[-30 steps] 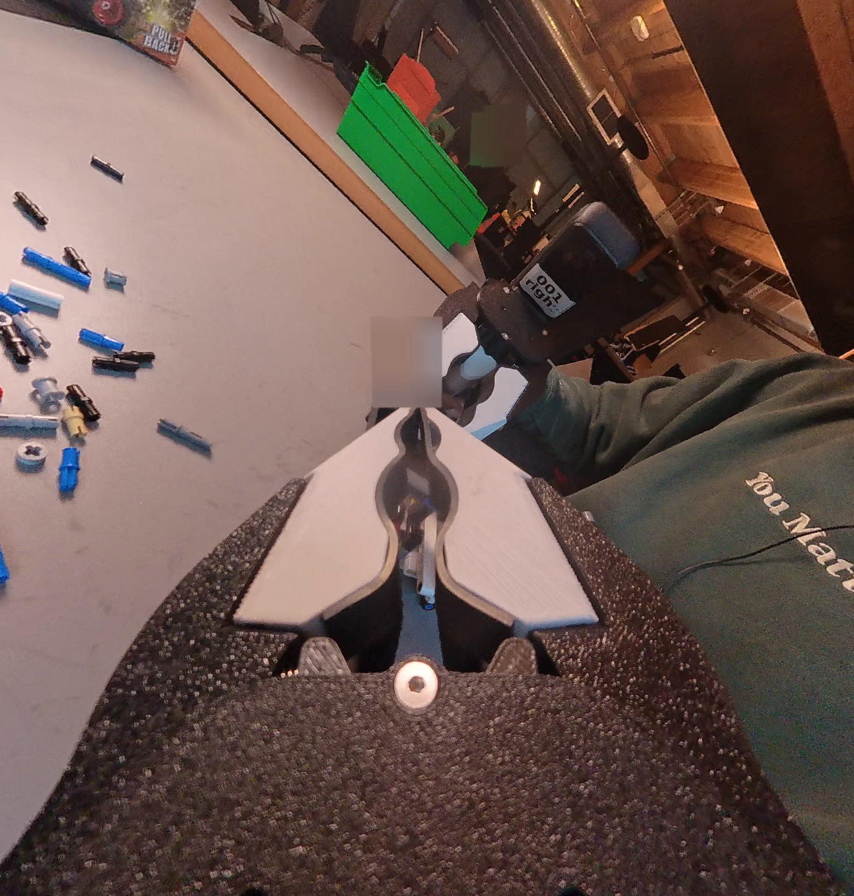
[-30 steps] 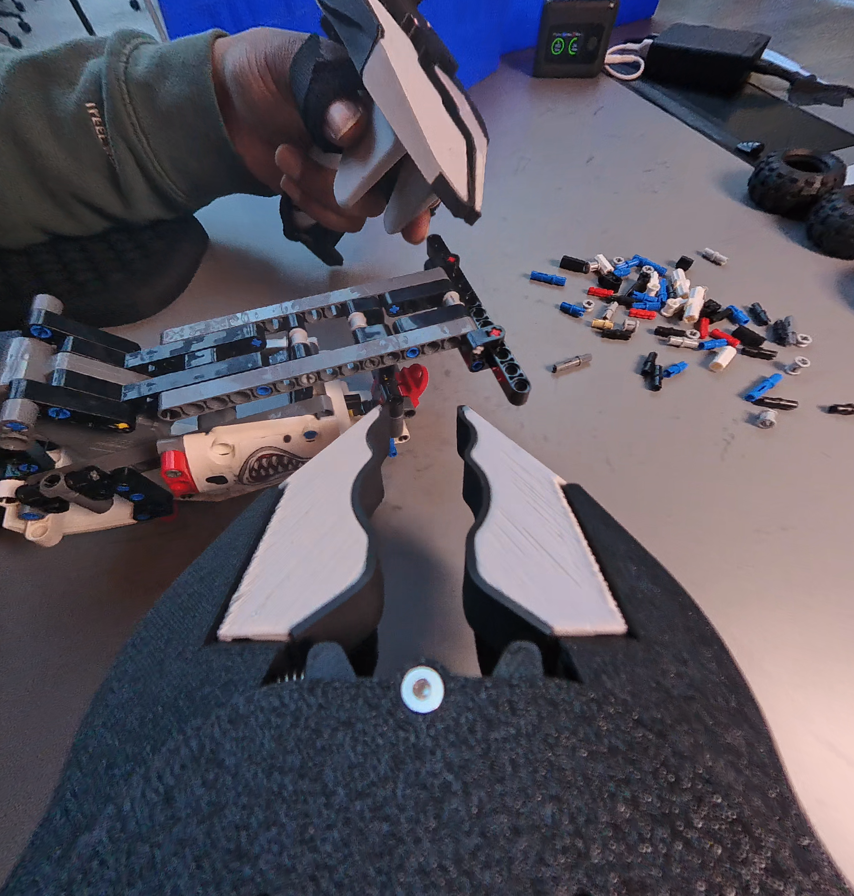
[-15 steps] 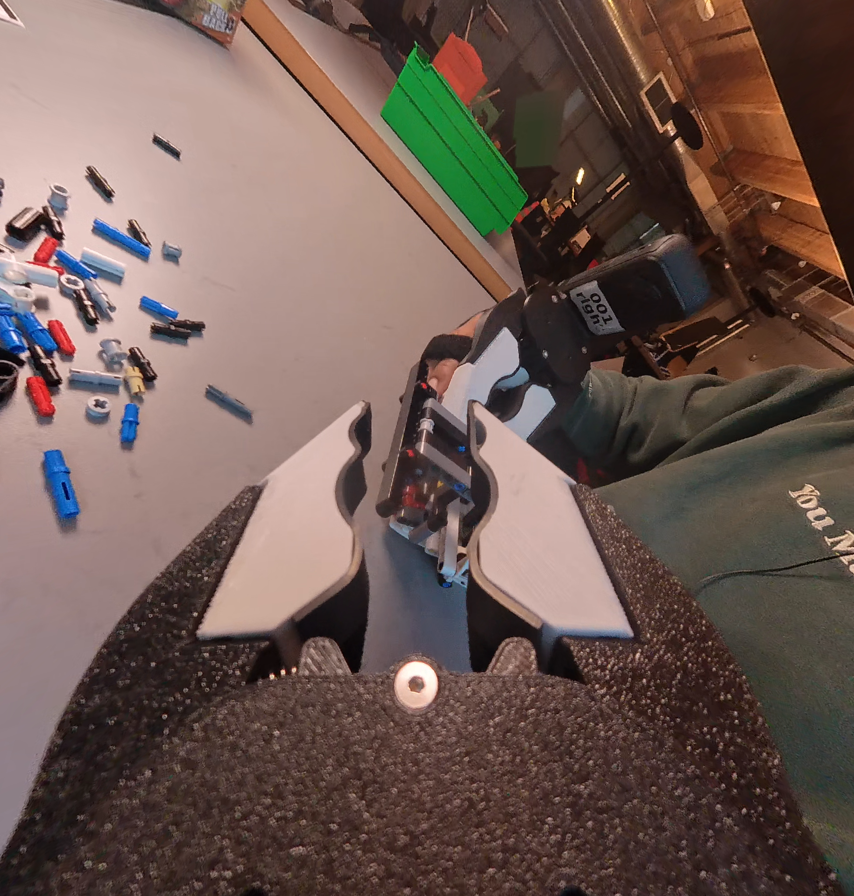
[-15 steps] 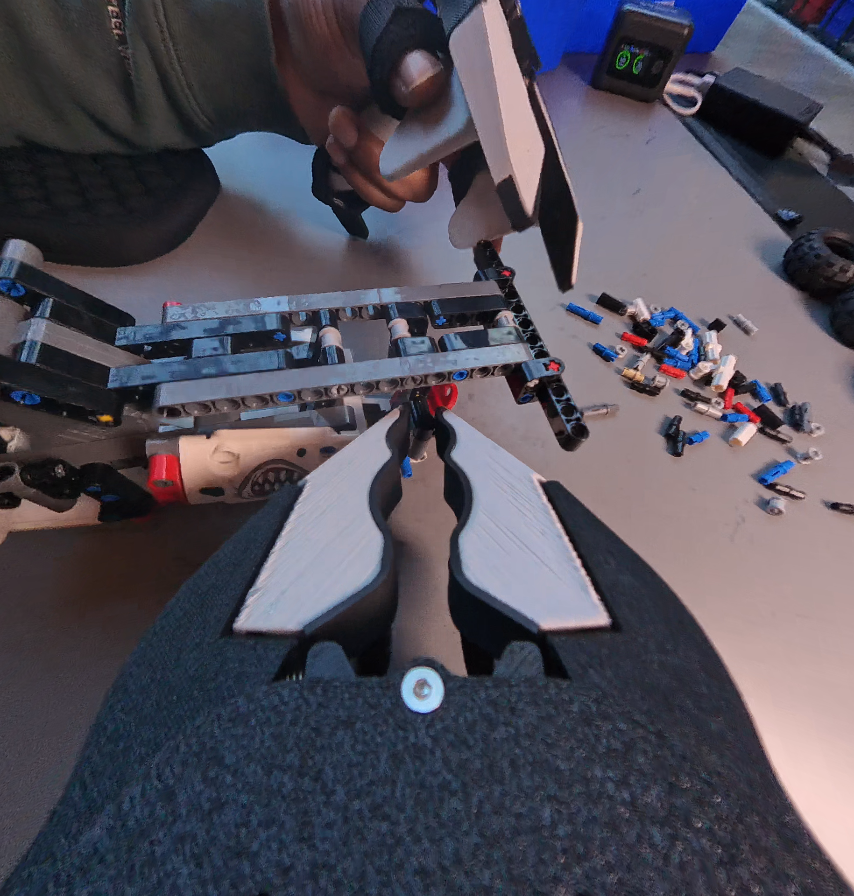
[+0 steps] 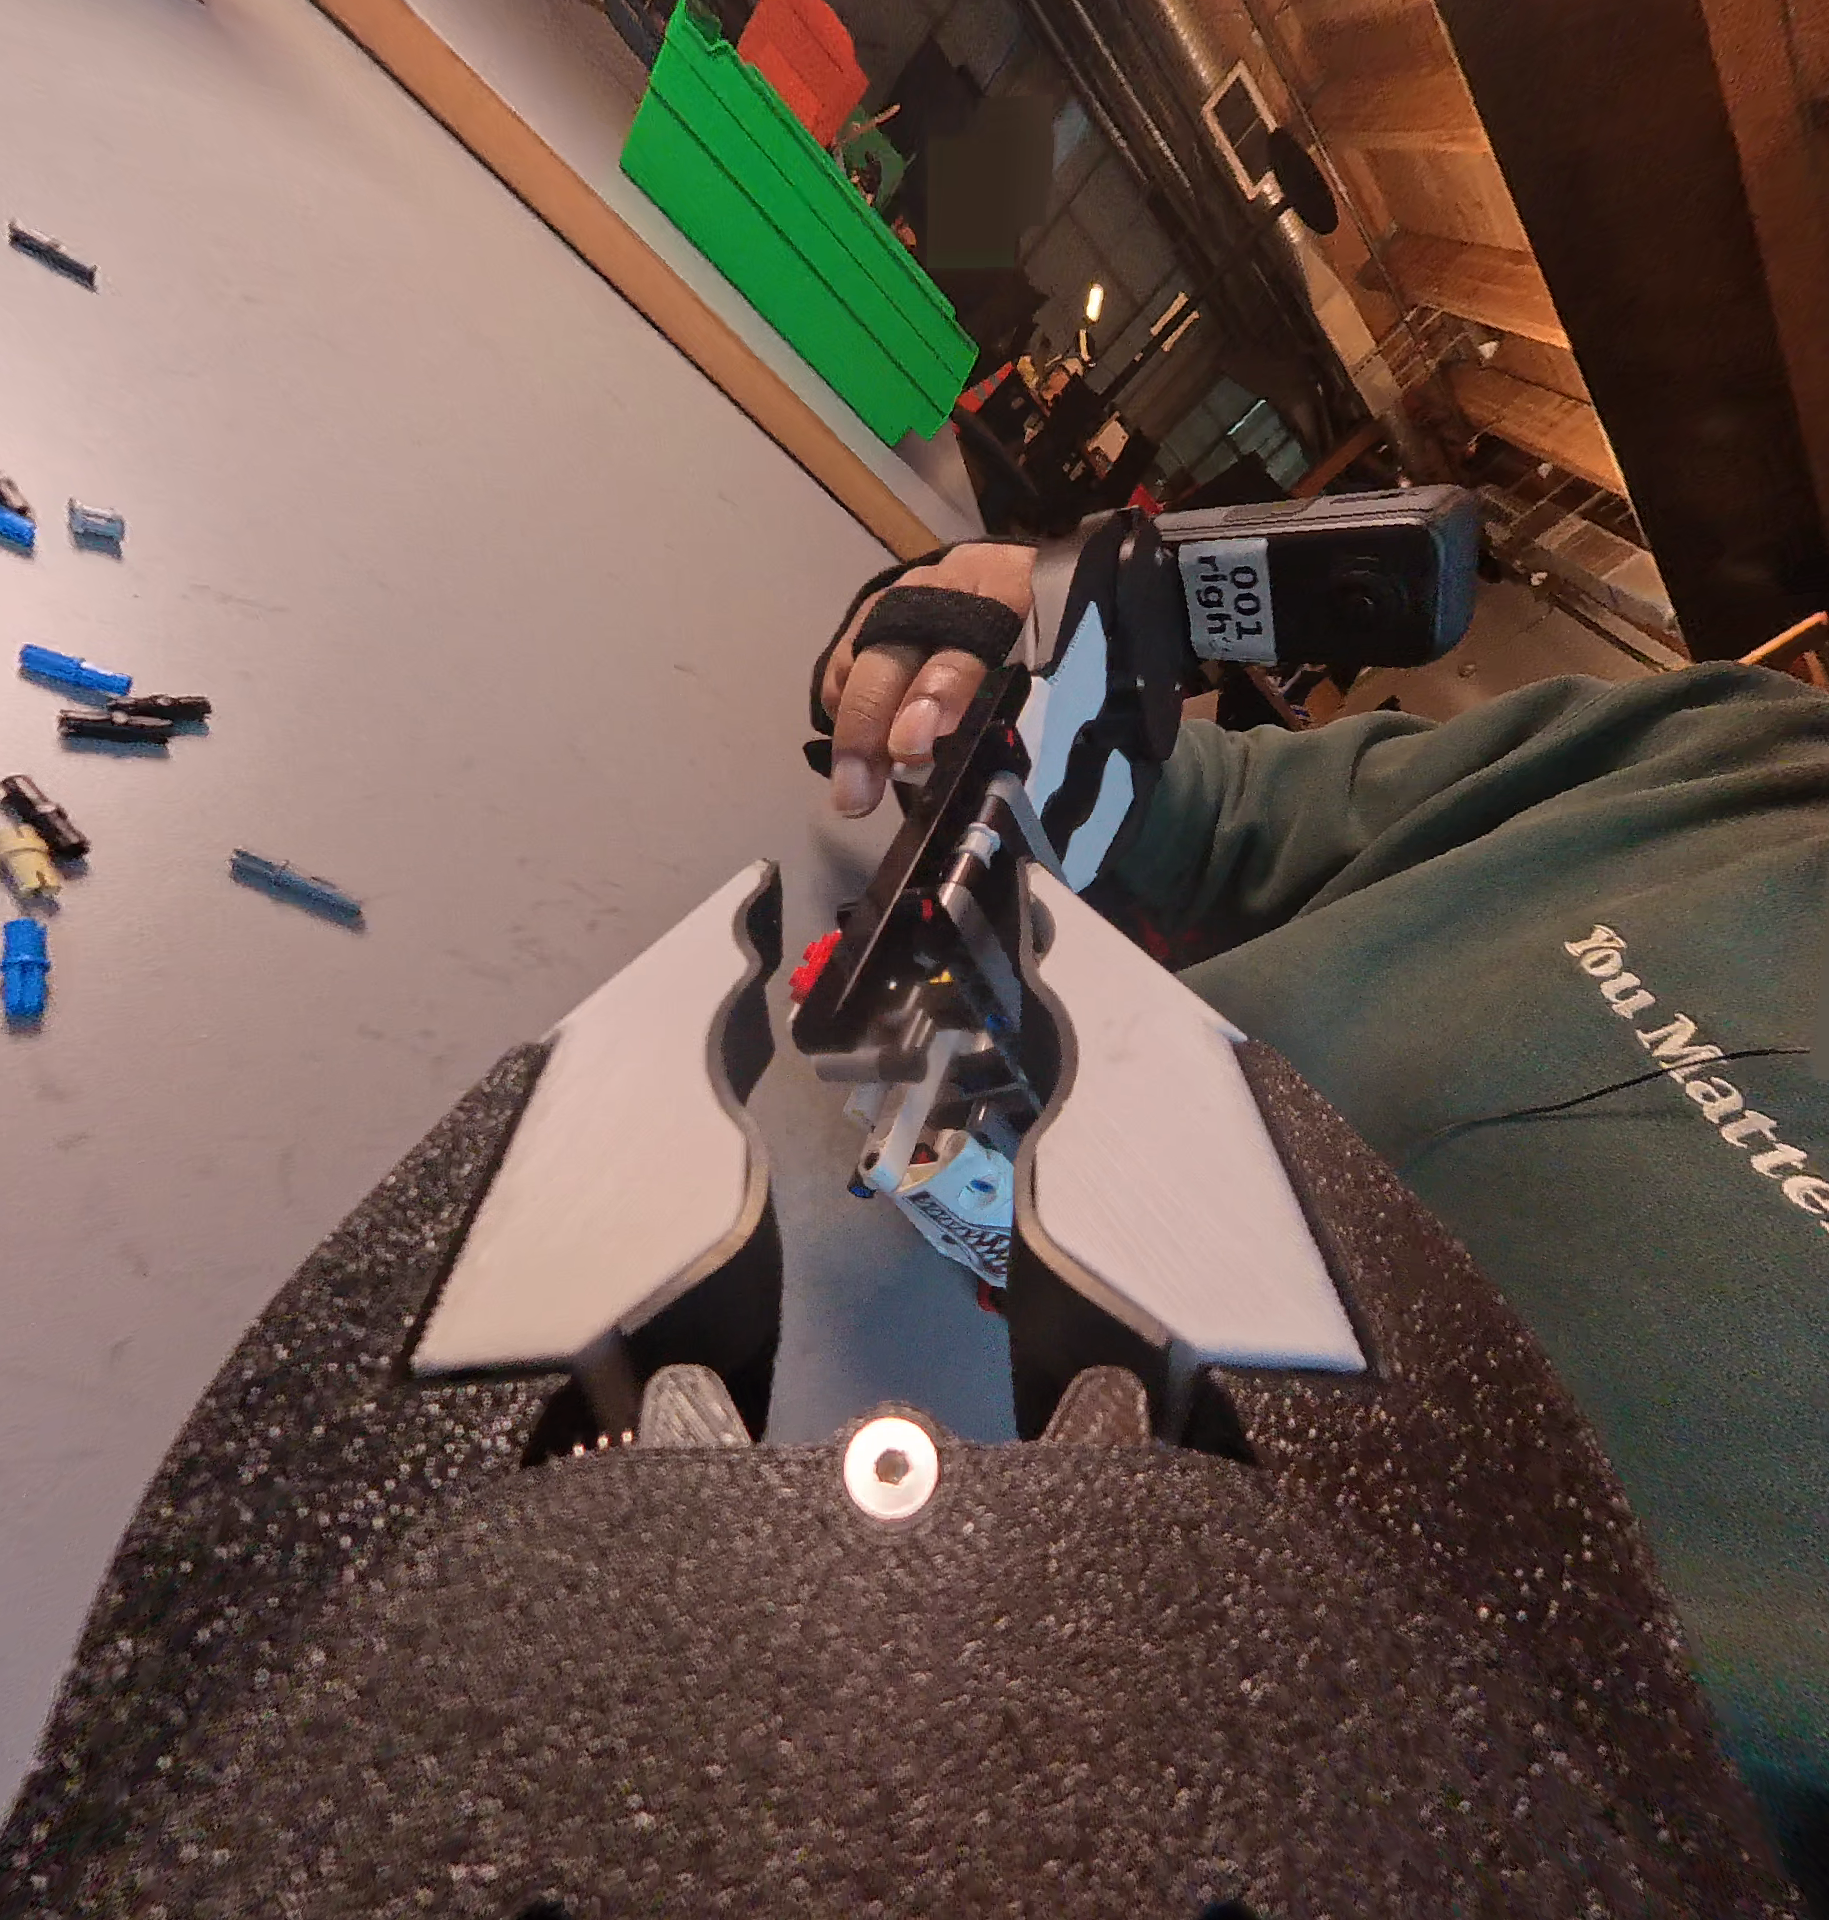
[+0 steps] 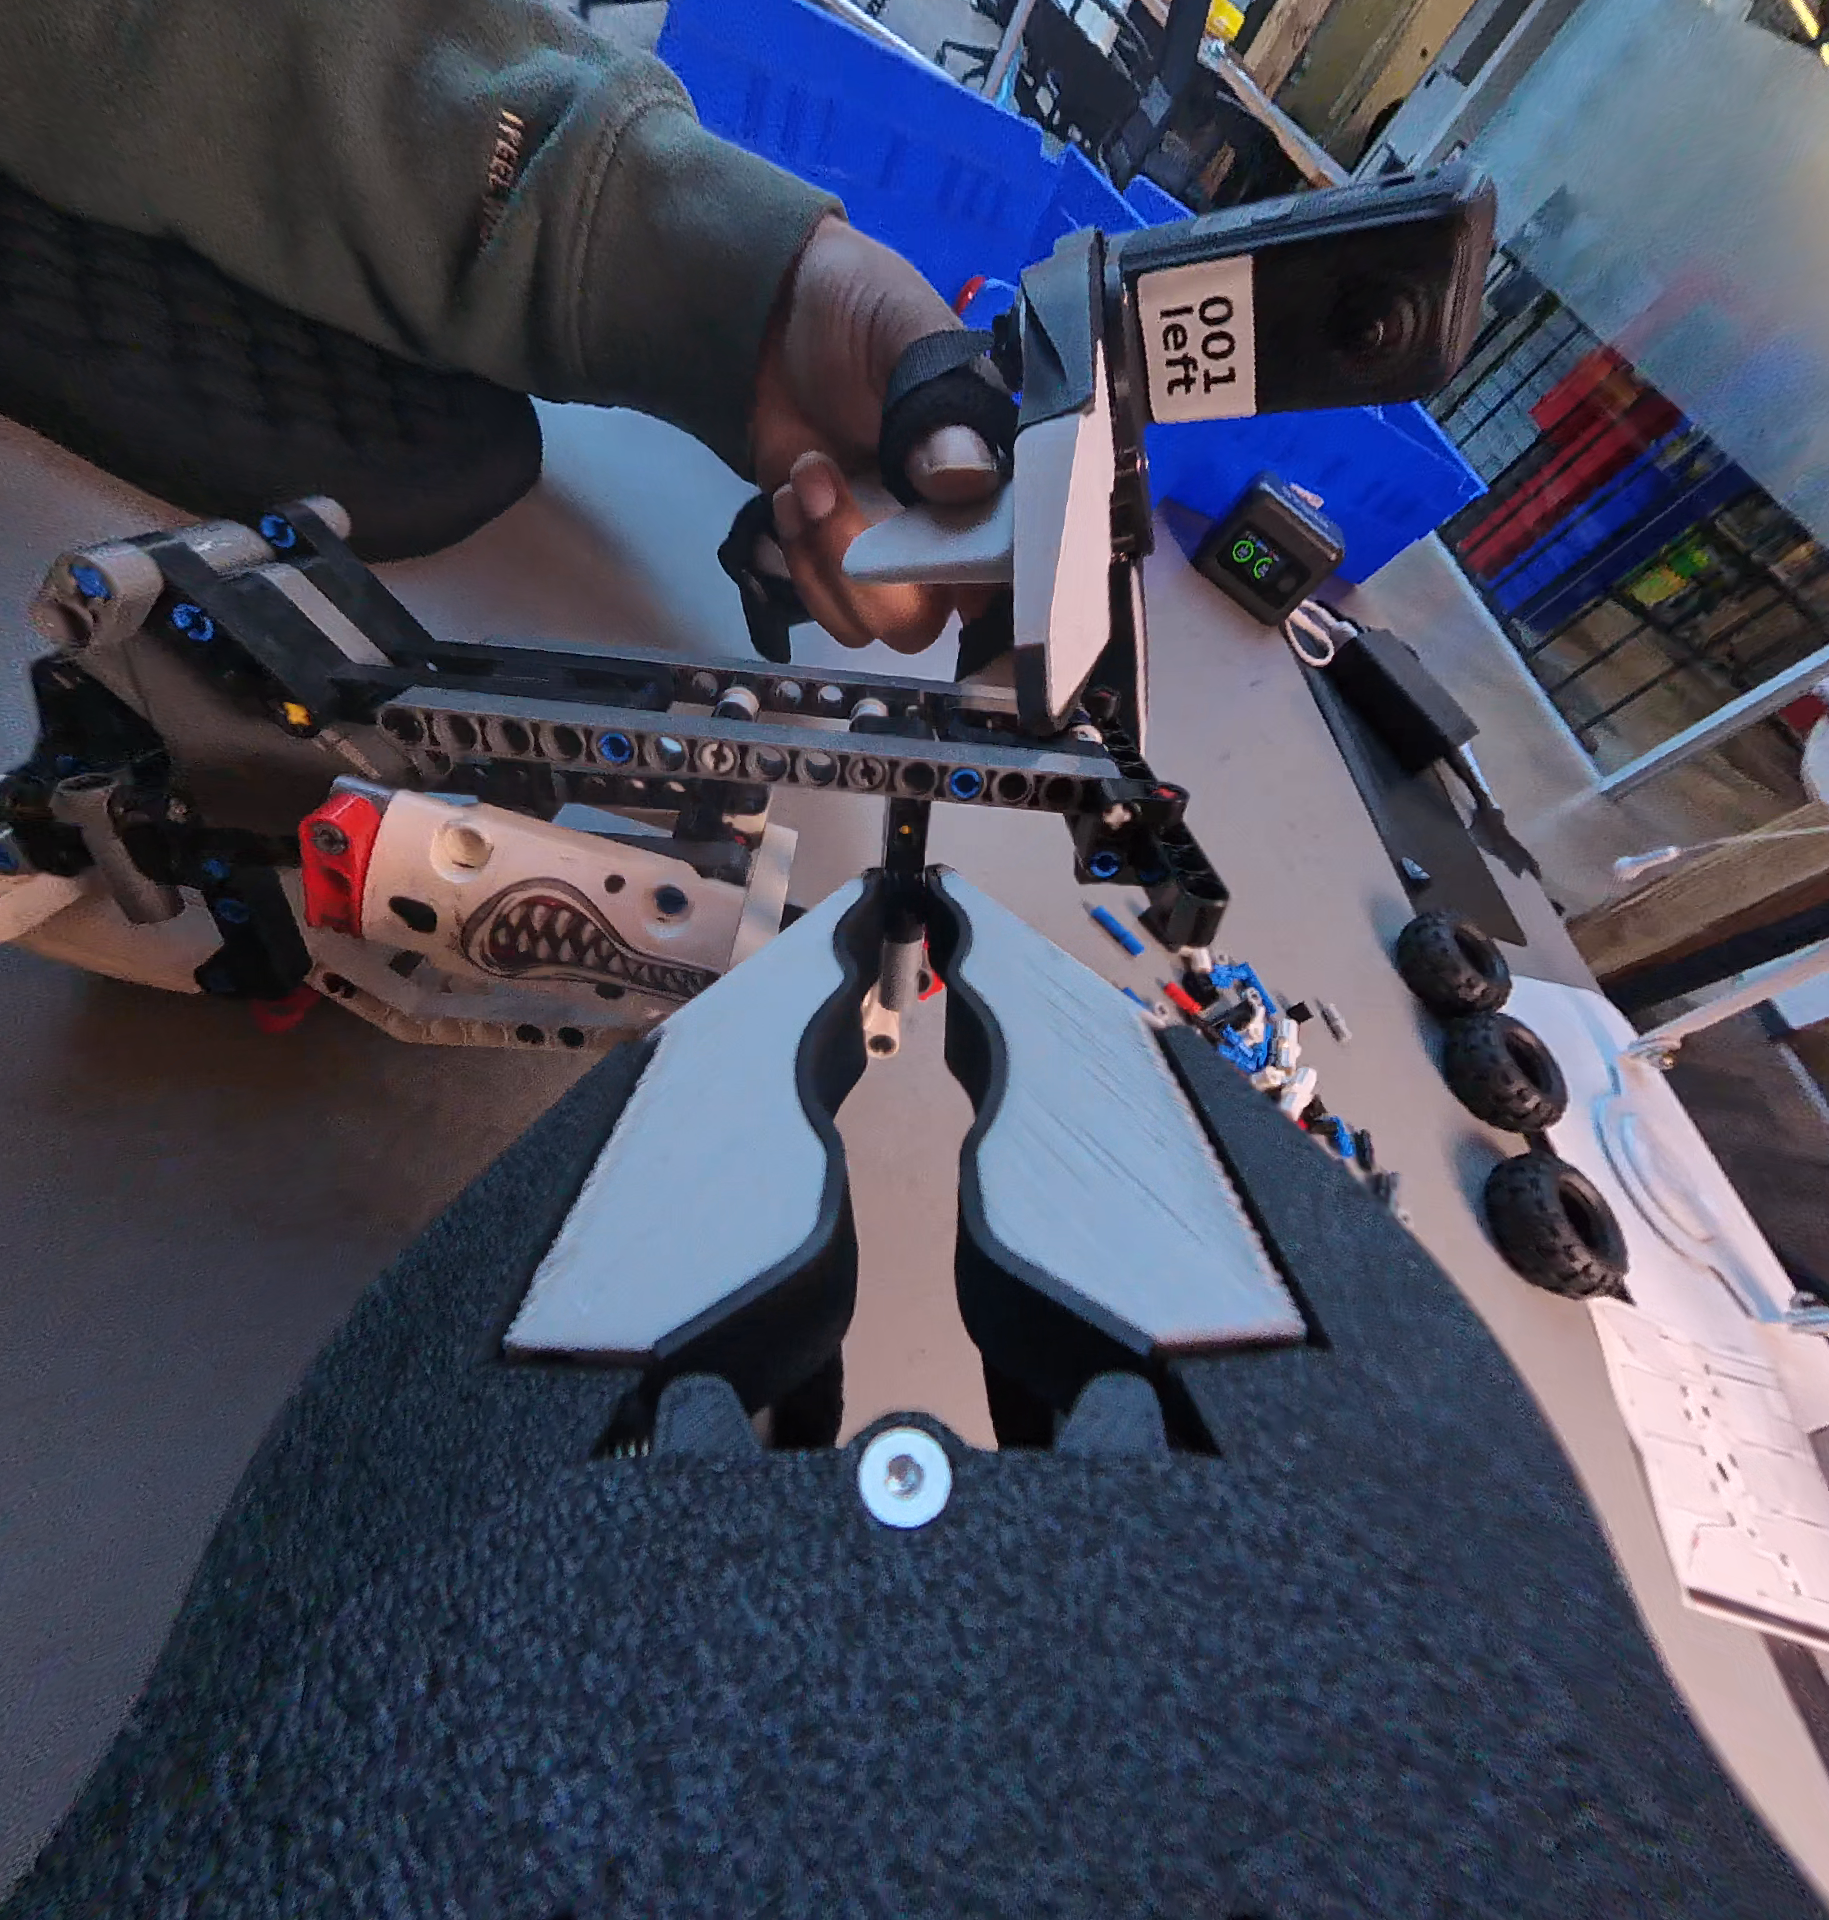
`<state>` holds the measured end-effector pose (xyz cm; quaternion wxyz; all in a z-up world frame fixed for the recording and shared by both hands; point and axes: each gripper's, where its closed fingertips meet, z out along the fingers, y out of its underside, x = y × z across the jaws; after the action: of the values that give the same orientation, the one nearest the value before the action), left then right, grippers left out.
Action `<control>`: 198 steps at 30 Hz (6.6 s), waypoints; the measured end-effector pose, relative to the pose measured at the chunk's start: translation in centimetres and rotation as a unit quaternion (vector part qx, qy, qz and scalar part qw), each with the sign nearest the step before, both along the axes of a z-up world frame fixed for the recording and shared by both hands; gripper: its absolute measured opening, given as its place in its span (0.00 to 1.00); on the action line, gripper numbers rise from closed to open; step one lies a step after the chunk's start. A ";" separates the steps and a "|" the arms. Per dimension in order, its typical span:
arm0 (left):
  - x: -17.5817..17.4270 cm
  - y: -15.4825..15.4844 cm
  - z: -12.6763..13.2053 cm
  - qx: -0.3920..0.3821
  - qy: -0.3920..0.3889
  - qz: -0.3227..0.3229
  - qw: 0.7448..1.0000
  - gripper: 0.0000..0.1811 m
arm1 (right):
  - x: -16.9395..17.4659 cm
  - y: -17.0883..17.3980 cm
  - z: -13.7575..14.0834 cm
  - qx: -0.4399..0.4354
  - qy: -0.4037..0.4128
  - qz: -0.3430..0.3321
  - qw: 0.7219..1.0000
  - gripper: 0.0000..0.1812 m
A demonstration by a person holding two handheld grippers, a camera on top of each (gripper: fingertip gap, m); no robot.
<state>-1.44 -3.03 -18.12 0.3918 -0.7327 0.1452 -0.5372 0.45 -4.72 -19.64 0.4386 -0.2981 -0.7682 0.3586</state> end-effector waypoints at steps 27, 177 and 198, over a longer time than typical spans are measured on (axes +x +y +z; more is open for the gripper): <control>1.1 -4.9 12.8 0.316 -0.168 -0.007 0.934 0.09 | 0.2 -3.8 2.7 -0.495 -0.130 0.168 0.842 0.45; 3.2 1.0 -7.4 0.088 0.349 0.074 0.930 0.30 | 3.6 1.5 -4.1 -0.062 -0.073 -0.099 0.990 0.10; 2.4 0.6 -6.2 0.165 0.364 0.056 0.915 0.30 | 3.5 1.7 -4.3 -0.054 -0.075 -0.114 0.989 0.10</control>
<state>0.96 -2.46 -24.27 0.4564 -0.8093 0.3236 -0.1788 3.95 -2.98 -23.90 0.4005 -0.4330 -0.7396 0.3242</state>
